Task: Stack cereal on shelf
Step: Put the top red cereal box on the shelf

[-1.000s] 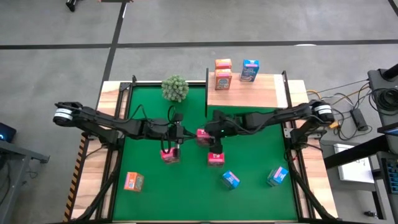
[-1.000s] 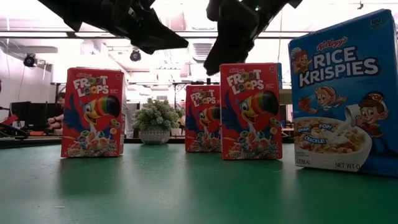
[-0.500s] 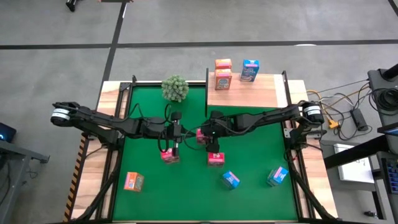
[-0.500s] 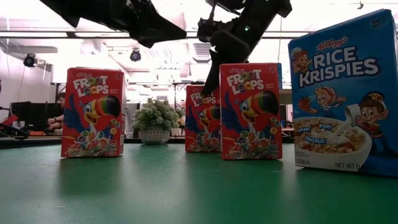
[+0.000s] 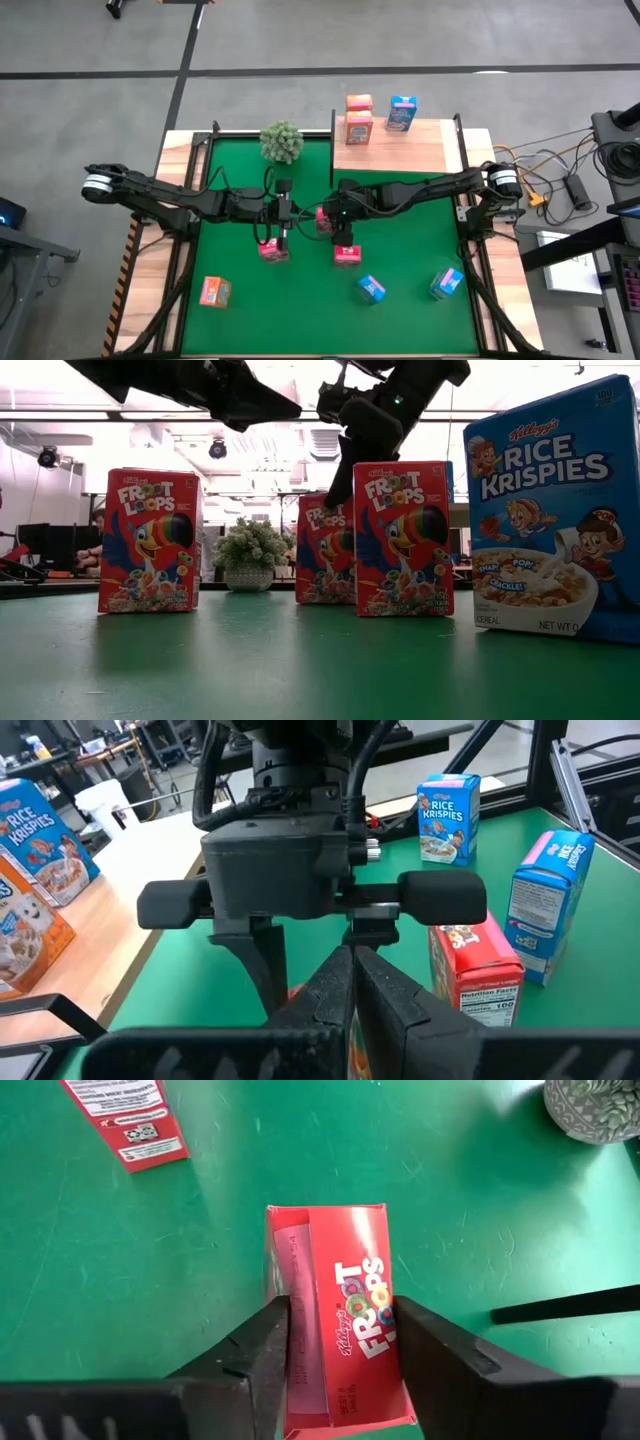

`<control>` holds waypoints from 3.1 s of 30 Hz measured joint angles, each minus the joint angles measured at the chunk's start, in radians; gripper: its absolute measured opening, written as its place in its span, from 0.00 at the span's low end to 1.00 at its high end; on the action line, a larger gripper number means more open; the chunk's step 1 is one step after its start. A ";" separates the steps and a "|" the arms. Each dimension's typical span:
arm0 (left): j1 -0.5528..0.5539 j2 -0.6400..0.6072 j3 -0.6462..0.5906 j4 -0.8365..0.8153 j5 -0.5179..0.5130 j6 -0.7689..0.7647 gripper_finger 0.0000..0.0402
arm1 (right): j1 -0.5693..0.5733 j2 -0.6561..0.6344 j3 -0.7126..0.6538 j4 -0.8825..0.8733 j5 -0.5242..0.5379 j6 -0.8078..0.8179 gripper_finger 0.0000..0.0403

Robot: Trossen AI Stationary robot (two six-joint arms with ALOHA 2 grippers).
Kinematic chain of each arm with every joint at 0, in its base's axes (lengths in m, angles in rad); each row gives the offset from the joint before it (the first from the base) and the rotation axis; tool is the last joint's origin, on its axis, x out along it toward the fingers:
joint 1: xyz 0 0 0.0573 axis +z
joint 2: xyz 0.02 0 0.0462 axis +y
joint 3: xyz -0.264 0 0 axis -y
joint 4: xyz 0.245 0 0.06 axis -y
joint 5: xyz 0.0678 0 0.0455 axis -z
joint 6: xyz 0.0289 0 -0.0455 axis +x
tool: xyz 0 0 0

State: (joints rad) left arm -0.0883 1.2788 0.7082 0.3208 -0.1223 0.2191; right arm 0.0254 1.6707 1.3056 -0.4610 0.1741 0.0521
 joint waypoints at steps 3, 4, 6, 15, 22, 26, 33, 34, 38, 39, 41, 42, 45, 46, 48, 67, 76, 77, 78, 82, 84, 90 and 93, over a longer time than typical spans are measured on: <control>0.000 -0.005 0.000 0.001 0.000 0.000 0.00 | 0.000 -0.005 -0.001 0.000 0.000 0.000 0.37; 0.000 -0.009 0.000 0.000 0.000 0.001 0.00 | 0.000 -0.010 -0.001 -0.002 -0.001 0.000 0.36; 0.000 -0.024 0.000 0.000 0.000 0.007 0.00 | 0.000 -0.029 -0.001 -0.008 -0.004 0.003 0.37; 0.000 -0.146 0.000 -0.011 0.000 0.047 0.00 | -0.002 -0.244 -0.001 -0.121 -0.102 0.040 0.36; 0.000 -0.201 0.000 -0.027 0.000 0.053 0.00 | -0.032 -0.484 -0.001 -0.391 0.058 0.109 0.36; 0.000 -0.202 0.000 -0.034 0.000 0.060 0.00 | -0.070 -0.606 -0.001 -0.562 0.240 0.195 0.36; 0.000 -0.195 0.000 -0.030 0.000 0.098 0.00 | -0.180 -0.736 -0.004 -0.722 0.362 0.268 0.36; 0.000 -0.195 0.000 -0.030 0.000 0.107 0.00 | -0.199 -0.745 -0.004 -0.725 0.368 0.262 0.36; 0.000 -0.196 0.000 -0.025 0.000 0.134 0.00 | -0.282 -0.764 -0.005 -0.737 0.373 0.220 0.36; 0.000 -0.196 0.000 -0.024 0.000 0.139 0.00 | -0.302 -0.766 -0.005 -0.736 0.373 0.215 0.36; 0.001 -0.196 0.000 -0.024 0.000 0.143 0.00 | -0.340 -0.764 -0.005 -0.736 0.373 0.200 0.36; 0.001 -0.196 0.000 -0.024 0.000 0.144 0.00 | -0.356 -0.762 -0.005 -0.736 0.372 0.193 0.36; 0.001 -0.196 0.000 -0.025 0.000 0.144 0.00 | -0.392 -0.751 -0.006 -0.738 0.369 0.174 0.36; 0.001 -0.196 0.000 -0.025 0.000 0.144 0.00 | -0.400 -0.746 -0.007 -0.738 0.368 0.172 0.36; 0.001 -0.196 0.000 -0.033 0.000 0.144 0.00 | -0.412 -0.737 -0.007 -0.738 0.368 0.172 0.36; 0.000 -0.196 0.000 -0.052 0.000 0.143 0.00 | -0.476 -0.630 -0.008 -0.728 0.380 0.255 0.52; 0.000 -0.196 0.000 -0.052 -0.001 0.163 0.00 | -0.475 -0.638 0.053 -0.708 0.321 0.252 0.52; 0.000 -0.196 0.000 -0.052 -0.001 0.166 0.00 | -0.475 -0.639 0.069 -0.706 0.303 0.253 0.52; 0.000 -0.196 0.000 -0.052 -0.001 0.173 0.00 | -0.475 -0.641 0.085 -0.701 0.290 0.253 0.52; 0.000 -0.196 0.000 -0.042 -0.002 0.191 0.00 | -0.458 -0.641 0.130 -0.692 0.218 0.261 0.52; 0.000 -0.196 0.000 -0.033 -0.002 0.199 0.00 | -0.438 -0.644 0.138 -0.674 0.160 0.270 0.52; 0.002 -0.196 0.000 -0.030 -0.002 0.218 0.00 | -0.317 -0.637 0.133 -0.650 0.028 0.308 0.51; 0.002 -0.196 0.000 -0.030 -0.002 0.218 0.00 | -0.234 -0.620 0.121 -0.669 0.026 0.347 0.49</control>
State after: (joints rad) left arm -0.0868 1.0824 0.7086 0.2905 -0.1242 0.4374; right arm -0.2090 1.0510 1.4269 -1.1304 0.2003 0.3992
